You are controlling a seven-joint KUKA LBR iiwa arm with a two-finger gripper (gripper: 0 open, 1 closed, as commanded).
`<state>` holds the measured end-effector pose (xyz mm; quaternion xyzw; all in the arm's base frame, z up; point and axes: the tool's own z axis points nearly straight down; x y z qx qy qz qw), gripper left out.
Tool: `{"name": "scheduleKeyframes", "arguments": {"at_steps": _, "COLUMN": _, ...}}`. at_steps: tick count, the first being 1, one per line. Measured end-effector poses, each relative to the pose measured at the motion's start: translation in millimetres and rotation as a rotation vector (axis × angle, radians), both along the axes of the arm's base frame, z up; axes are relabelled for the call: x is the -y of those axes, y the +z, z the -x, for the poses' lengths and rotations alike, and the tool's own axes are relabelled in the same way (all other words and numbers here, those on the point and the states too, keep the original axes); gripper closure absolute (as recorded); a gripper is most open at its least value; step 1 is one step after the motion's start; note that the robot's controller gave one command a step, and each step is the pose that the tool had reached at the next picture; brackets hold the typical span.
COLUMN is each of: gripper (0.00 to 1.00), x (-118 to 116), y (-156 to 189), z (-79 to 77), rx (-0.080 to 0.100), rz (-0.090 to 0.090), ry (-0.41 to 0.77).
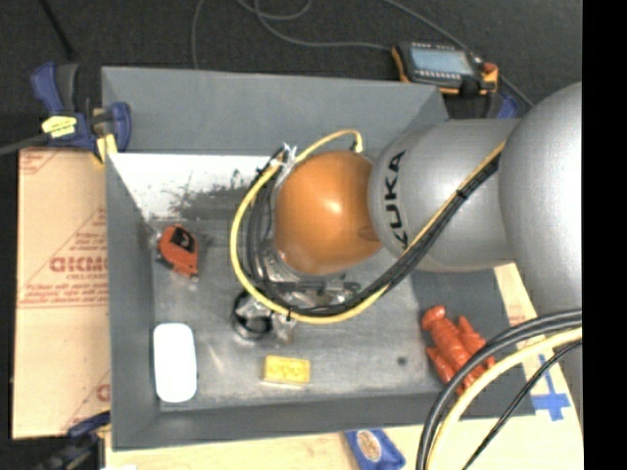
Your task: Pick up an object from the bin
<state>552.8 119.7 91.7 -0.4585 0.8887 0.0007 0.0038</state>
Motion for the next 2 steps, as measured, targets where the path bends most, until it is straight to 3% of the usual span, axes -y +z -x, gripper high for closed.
{"name": "scheduleKeyframes", "arguments": {"at_steps": 1, "gripper": 1.0, "x": 21.6, "y": 44.3, "z": 6.3, "rx": -0.012, "rz": 0.004, "ry": 0.024}}
{"name": "scheduleKeyframes", "arguments": {"at_steps": 2, "gripper": 1.0, "x": 54.1, "y": 78.9, "z": 2.0, "rx": 0.001, "rz": 0.003, "ry": 0.037}}
